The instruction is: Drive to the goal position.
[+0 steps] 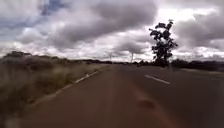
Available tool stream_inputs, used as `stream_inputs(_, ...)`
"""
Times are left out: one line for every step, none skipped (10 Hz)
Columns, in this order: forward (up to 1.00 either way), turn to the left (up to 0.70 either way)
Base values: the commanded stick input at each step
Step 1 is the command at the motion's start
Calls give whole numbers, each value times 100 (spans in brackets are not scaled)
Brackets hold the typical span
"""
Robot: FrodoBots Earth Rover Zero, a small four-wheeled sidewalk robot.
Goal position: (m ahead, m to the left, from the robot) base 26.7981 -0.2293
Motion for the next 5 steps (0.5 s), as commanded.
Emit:
stream_inputs(100, 4)
stream_inputs(100, 4)
stream_inputs(100, 4)
stream_inputs(100, 4)
stream_inputs(100, 4)
